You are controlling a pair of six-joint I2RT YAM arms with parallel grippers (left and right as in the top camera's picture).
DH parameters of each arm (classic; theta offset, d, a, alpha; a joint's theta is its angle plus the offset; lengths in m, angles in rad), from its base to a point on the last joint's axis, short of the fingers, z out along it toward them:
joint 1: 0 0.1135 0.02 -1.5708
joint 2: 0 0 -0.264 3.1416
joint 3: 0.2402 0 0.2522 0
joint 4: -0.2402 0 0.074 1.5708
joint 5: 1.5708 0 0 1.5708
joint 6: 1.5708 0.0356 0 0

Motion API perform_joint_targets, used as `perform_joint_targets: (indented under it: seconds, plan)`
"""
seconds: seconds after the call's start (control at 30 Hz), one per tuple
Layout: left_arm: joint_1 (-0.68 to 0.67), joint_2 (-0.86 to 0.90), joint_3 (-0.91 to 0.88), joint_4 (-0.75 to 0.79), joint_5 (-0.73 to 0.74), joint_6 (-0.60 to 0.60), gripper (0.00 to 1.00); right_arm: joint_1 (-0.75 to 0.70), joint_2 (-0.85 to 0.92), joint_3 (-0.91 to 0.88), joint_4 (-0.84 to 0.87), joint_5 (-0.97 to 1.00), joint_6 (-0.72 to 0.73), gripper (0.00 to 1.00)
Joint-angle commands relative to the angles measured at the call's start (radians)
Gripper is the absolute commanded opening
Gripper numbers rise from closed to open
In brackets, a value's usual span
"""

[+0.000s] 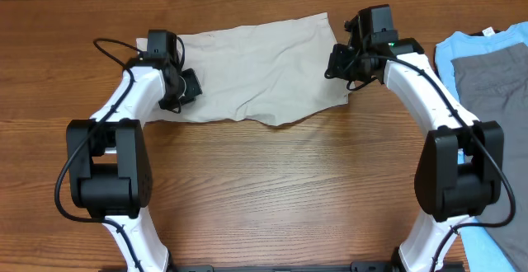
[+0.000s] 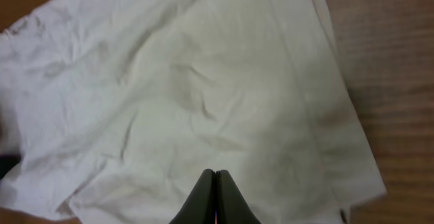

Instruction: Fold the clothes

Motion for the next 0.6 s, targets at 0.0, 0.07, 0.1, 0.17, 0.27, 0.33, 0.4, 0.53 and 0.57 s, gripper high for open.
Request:
perform_joint_targets:
  seconds: [0.0,0.07,0.1,0.17,0.27,0.33,0.4,0.53,0.57]
  plan:
    - [0.0,-0.032,0.105,-0.043,0.011,0.037,0.07,-0.004,0.074,0.01,0.052,0.002,-0.002,0.04]
    - [0.0,-0.038,0.116,-0.049,0.011,0.036,0.07,-0.004,0.106,0.01,0.077,0.003,-0.002,0.04]
    - [0.0,-0.038,0.116,-0.049,0.01,0.036,0.07,-0.004,0.124,0.01,0.089,0.004,-0.002,0.04]
    - [0.0,-0.03,0.111,-0.049,0.0,0.037,0.08,-0.004,0.156,0.01,0.107,0.002,-0.002,0.04]
    - [0.0,-0.016,0.097,-0.042,-0.027,0.036,0.08,-0.003,0.207,0.01,0.121,0.004,-0.002,0.04]
    - [0.0,-0.008,0.091,-0.042,-0.051,0.036,0.08,-0.003,0.239,0.01,0.117,0.026,-0.002,0.04]
    - [0.0,0.0,0.089,-0.047,-0.057,0.04,0.06,-0.003,0.264,0.009,0.097,0.057,-0.002,0.04]
    - [0.0,-0.001,0.089,-0.089,-0.057,0.04,0.04,-0.008,0.278,0.008,-0.039,0.152,0.014,0.04]
    - [-0.001,-0.001,0.089,-0.108,-0.057,0.04,0.04,-0.011,0.277,0.009,-0.084,0.166,0.029,0.04]
